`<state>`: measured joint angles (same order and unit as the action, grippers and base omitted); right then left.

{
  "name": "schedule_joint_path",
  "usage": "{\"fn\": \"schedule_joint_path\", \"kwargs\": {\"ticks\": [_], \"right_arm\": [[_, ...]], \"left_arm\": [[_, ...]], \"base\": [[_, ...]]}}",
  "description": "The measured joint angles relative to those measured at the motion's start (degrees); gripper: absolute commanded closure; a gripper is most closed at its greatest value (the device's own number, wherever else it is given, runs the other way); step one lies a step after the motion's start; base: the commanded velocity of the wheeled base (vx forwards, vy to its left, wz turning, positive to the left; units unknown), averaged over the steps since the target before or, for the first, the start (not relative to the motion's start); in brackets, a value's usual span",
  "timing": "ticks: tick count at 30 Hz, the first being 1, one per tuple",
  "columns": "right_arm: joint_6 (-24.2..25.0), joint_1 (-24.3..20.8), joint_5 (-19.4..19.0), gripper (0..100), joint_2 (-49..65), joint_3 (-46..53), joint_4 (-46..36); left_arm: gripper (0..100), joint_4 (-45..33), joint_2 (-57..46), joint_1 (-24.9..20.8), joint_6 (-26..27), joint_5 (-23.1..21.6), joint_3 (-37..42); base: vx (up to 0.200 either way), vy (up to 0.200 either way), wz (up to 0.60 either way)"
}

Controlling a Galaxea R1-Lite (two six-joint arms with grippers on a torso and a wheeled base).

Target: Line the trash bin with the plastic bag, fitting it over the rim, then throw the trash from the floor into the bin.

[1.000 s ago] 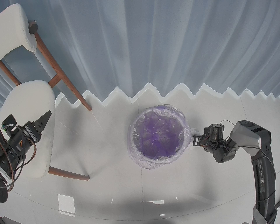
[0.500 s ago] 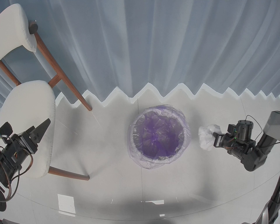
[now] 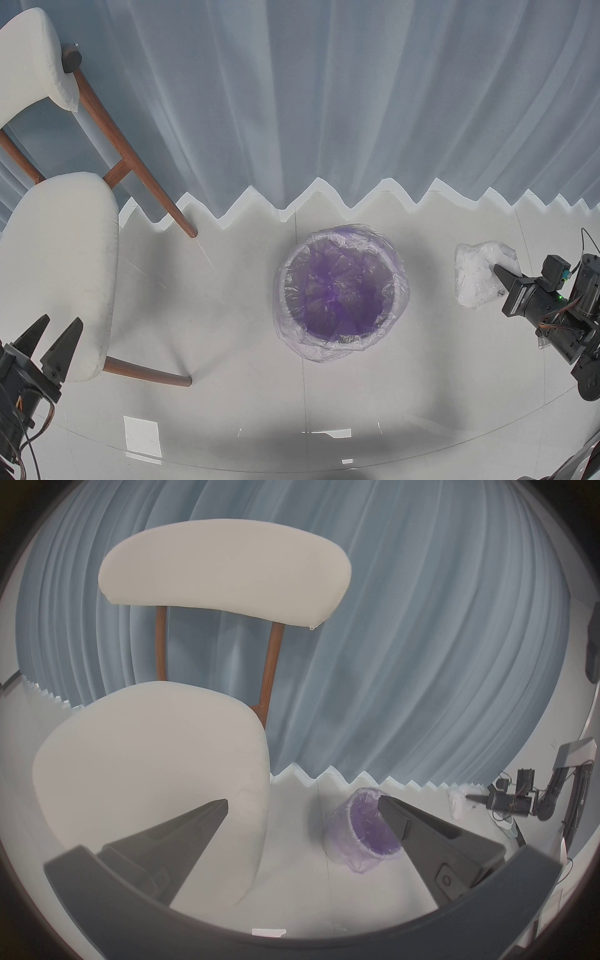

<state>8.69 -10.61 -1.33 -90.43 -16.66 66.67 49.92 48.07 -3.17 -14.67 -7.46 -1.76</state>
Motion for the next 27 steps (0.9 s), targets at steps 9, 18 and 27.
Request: {"fn": "schedule_joint_path", "kwargs": {"ticks": [9, 18, 27], "right_arm": [[-0.32, -6.23, -1.45, 100, 2.95, -0.06, 1.56], [-5.19, -12.51, -3.18, 100, 0.82, -2.65, 2.08], [-9.81, -14.47, -5.75, 100, -0.59, -4.80, 3.32]], "left_arm": [[0, -21.27, -19.54, -0.74, 3.29, -1.67, 0.72], [0, -43.41, -37.60, -1.49, 6.75, 7.56, 0.77], [0, -46.40, -42.07, -1.76, 7.36, 23.22, 0.77]], "base": [[0.000, 0.000, 0.00], [0.000, 0.000, 0.00], [0.000, 0.000, 0.00]]}}
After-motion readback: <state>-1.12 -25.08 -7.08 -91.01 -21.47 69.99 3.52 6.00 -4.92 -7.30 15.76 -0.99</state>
